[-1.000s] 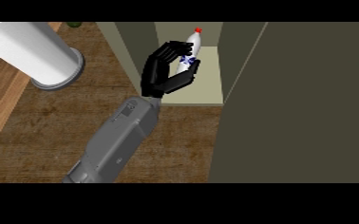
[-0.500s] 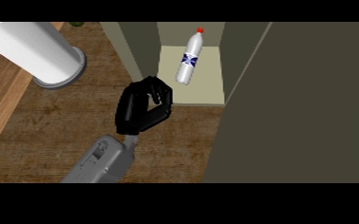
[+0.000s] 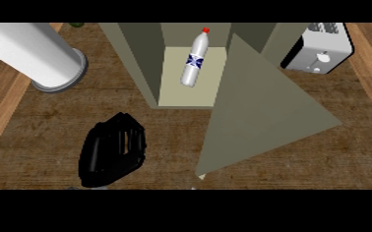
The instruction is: Pick up the bottled water, place it into the cabinet and close the cabinet
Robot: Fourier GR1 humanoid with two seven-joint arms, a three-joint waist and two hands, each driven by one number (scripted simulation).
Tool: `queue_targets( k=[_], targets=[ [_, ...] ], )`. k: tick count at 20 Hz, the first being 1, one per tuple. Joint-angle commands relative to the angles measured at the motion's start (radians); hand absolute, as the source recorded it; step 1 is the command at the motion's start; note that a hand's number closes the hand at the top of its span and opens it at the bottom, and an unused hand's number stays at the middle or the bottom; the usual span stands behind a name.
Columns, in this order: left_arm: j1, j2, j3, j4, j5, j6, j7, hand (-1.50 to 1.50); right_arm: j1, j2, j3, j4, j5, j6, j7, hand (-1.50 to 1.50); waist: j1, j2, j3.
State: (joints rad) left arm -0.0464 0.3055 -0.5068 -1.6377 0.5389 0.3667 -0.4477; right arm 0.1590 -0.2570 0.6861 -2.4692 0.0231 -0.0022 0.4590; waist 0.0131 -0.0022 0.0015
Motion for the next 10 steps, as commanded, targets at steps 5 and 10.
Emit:
queue_targets(
  k=[5,10],
  targets=[
    [0.178,0.146,0.113,-0.190,0.069,-0.083,0.011,1.50,-0.169,0.156,0.204,0.037,0.087,-0.024,0.136,1.50,0.005,-0.003,-0.003],
    [0.242,0.125,0.109,-0.228,0.050,-0.062,-0.022,1.50,-0.414,0.253,0.259,0.212,0.170,-0.082,0.180,1.50,0.011,-0.001,-0.003]
  ],
)
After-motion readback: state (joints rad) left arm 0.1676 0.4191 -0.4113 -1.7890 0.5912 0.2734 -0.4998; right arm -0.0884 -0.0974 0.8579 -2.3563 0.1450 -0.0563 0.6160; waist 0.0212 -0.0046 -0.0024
